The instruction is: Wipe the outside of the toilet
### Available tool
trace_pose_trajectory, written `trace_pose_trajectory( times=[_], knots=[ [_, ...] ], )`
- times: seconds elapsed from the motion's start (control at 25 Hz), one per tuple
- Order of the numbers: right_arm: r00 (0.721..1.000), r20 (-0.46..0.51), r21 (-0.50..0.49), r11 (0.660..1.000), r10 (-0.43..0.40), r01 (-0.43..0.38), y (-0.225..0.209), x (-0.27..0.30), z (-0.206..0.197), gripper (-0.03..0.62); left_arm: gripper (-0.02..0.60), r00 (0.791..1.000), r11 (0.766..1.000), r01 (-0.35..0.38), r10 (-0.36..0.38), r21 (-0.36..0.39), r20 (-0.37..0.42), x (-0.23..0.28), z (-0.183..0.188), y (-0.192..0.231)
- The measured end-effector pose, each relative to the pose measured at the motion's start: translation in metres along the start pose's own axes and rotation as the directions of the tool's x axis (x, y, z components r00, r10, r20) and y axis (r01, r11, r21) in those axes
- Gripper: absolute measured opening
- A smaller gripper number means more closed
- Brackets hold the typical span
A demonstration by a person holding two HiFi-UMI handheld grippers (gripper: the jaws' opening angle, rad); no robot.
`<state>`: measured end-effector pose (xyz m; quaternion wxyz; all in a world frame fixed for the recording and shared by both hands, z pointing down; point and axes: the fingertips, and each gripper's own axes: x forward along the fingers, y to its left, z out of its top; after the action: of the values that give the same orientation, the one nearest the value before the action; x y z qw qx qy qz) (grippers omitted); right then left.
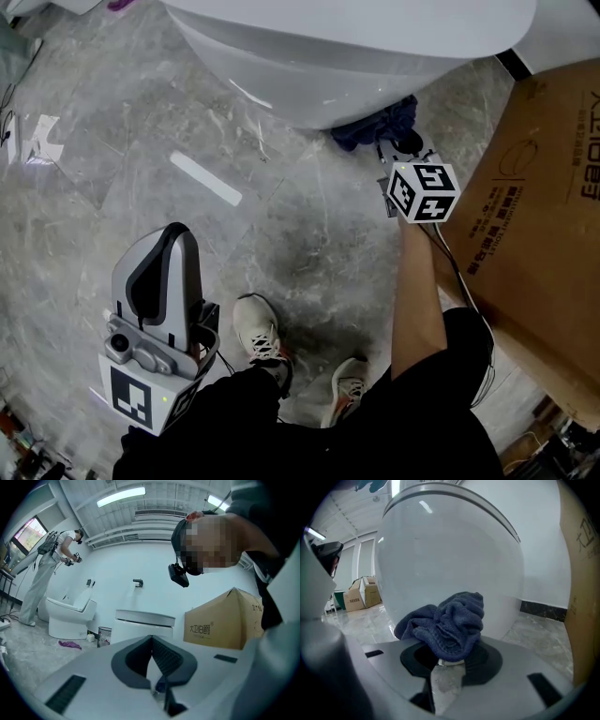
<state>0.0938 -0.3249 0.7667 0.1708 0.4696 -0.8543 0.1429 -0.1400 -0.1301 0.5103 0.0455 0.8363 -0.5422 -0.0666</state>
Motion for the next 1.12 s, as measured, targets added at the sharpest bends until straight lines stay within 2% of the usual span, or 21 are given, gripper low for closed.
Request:
trace_pose_trajectory(
  times=[0.28, 0.8, 1.12],
  knots=[
    [0.999, -0.043, 0.047, 0.999, 0.003, -0.001, -0.005, 0.015, -0.022, 0.120, 0.011, 1.000, 1.000, -0.004, 0.004, -0.006, -0.007, 0.001, -0.003, 0.005],
    [0.988, -0.156, 0.013, 1.000, 0.016, -0.015, -0.017, 0.035, -0.045, 0.117, 0.011, 1.000, 1.000, -0.014, 0.014, 0.011, -0.005, -0.006, 0.002, 0.002],
    [0.984, -0.163, 0.014, 0.997, -0.070, 0.073, -0.027, 0.011, -0.052, 0.112, 0.011, 0.999, 0.999, -0.038, 0.037, 0.030, 0.017, -0.008, 0.012, -0.006]
  ],
)
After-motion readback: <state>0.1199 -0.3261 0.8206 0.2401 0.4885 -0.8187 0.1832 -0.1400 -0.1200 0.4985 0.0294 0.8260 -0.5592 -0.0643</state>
